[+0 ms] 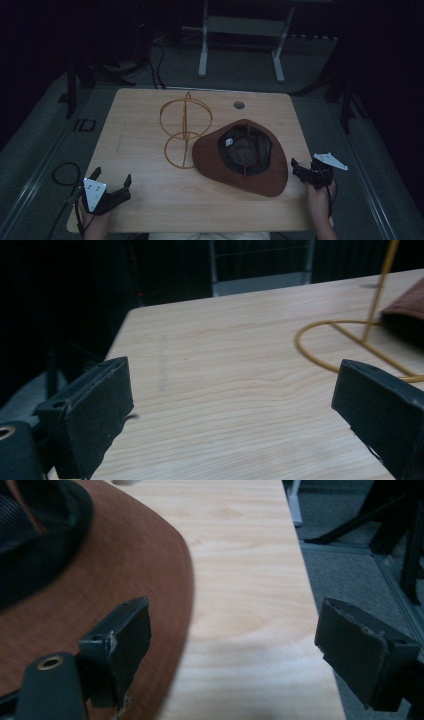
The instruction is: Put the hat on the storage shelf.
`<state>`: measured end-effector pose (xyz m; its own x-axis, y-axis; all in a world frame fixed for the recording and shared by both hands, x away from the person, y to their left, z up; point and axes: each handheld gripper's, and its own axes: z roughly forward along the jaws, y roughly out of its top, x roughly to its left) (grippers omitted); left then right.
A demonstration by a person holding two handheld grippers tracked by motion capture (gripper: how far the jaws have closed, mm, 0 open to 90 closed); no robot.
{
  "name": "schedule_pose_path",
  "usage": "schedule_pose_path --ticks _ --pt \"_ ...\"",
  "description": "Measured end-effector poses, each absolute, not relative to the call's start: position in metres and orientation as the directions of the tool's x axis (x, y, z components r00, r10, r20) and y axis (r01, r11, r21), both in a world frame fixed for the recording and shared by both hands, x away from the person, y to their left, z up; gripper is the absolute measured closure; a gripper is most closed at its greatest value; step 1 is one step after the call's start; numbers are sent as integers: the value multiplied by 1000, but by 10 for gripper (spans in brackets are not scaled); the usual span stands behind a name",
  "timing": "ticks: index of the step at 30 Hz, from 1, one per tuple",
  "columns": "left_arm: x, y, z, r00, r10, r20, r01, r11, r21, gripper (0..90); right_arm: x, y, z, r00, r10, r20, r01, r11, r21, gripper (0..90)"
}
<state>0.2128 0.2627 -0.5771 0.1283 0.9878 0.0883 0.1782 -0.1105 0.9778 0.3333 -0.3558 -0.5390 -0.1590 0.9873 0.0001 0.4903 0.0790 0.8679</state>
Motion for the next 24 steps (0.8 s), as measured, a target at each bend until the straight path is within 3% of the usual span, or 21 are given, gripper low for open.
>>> schedule_pose_path --ticks 11,24 --pt "212 264 -575 188 981 45 174 -79 982 45 354 -329 -513 -230 973 7 476 106 873 134" --pt "212 263 -574 166 986 14 192 -46 980 45 378 -283 -491 -350 937 -16 466 189 864 133"
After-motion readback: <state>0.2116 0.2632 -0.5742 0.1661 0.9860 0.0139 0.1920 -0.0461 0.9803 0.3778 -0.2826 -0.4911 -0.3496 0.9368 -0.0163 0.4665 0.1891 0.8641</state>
